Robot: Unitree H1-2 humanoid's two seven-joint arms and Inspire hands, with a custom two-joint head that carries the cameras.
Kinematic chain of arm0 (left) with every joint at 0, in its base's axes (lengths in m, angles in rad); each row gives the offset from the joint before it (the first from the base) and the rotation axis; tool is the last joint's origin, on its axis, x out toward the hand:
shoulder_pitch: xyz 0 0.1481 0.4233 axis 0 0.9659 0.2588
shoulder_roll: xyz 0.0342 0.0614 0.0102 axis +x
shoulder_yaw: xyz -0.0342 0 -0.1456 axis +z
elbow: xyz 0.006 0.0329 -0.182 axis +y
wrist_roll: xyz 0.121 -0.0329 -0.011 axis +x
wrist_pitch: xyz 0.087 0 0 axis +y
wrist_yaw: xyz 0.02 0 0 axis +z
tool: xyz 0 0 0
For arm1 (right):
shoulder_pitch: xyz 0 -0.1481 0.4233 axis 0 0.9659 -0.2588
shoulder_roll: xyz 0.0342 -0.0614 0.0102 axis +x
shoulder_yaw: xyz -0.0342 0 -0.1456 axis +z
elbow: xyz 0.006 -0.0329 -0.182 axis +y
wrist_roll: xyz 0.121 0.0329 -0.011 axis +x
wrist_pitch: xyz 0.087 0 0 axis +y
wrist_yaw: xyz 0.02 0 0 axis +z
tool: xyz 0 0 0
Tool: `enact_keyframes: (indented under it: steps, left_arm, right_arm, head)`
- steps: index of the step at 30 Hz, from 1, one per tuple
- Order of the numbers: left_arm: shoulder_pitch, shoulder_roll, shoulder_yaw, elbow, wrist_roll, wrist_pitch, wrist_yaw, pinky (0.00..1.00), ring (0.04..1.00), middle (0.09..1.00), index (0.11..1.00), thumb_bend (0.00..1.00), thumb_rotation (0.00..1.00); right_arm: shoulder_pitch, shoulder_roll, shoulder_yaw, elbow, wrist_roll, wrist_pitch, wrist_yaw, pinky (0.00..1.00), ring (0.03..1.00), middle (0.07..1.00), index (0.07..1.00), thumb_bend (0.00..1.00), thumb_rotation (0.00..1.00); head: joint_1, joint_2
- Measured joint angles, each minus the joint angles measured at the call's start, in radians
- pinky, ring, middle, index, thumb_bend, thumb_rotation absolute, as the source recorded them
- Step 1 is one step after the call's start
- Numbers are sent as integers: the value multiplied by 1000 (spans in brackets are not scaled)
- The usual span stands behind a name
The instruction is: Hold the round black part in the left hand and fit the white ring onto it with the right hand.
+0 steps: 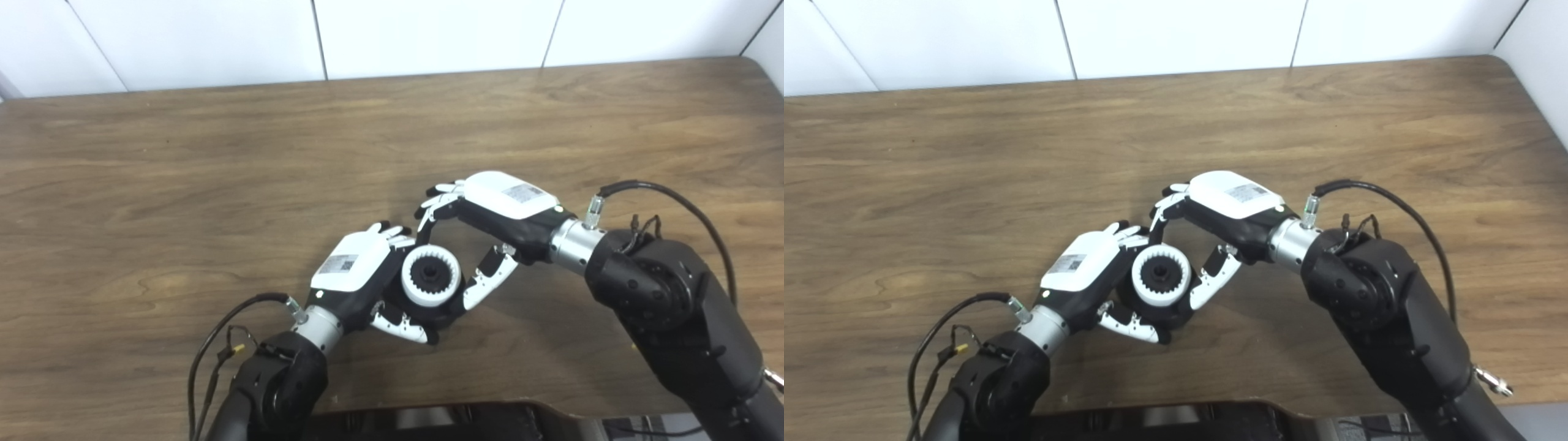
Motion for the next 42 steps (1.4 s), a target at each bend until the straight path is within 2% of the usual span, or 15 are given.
enact_keyframes:
  steps: [5,12,13,14,15,17,25,34,38,42]
  left_arm:
    - [-6,-12,29,10,8,31,8,1000,899,803,487,524,64]
    - [-17,-12,59,23,14,47,33,999,889,800,495,523,73]
    - [-17,-12,59,24,17,51,35,993,890,802,575,694,129]
    - [-18,-14,59,24,19,60,36,991,892,807,639,807,166]
    - [-18,-17,60,24,22,68,36,991,893,808,663,846,179]
    - [-20,-23,60,24,41,78,36,987,897,816,725,891,206]
    - [-30,-29,60,23,82,124,13,989,900,837,811,988,301]
    - [-48,-34,58,17,107,155,-42,972,908,849,818,1000,348]
    - [-52,-39,53,16,139,164,-59,960,905,863,860,1000,403]
    - [-55,-47,53,11,164,179,-89,970,904,878,894,1000,385]
  right_arm:
    - [-5,0,-30,1,0,0,-2,954,936,857,728,960,311]
    - [-11,-1,-45,13,0,-1,-9,933,928,846,706,977,308]
    - [-11,-1,-47,18,1,-1,-12,933,930,846,704,977,306]
    - [-11,-1,-48,23,1,-1,-14,934,931,847,703,978,303]
    - [-11,-1,-50,27,1,-1,-16,934,931,847,703,979,301]
    - [-11,-1,-51,29,1,-1,-18,937,931,847,701,981,300]
    - [-11,-1,-55,29,0,-1,-22,936,931,845,699,981,299]
    - [-11,-1,-58,29,1,0,-22,938,933,846,690,982,297]
    - [-12,-1,-61,29,3,0,-22,937,935,846,687,981,293]
    - [-12,-1,-66,29,5,0,-23,928,932,844,683,986,289]
  head:
    - [5,-2]
    - [12,-3]
    - [12,-6]
    - [14,-6]
    - [14,-6]
    - [14,-8]
    - [23,-17]
    - [28,-20]
    - [31,-20]
    - [34,-21]
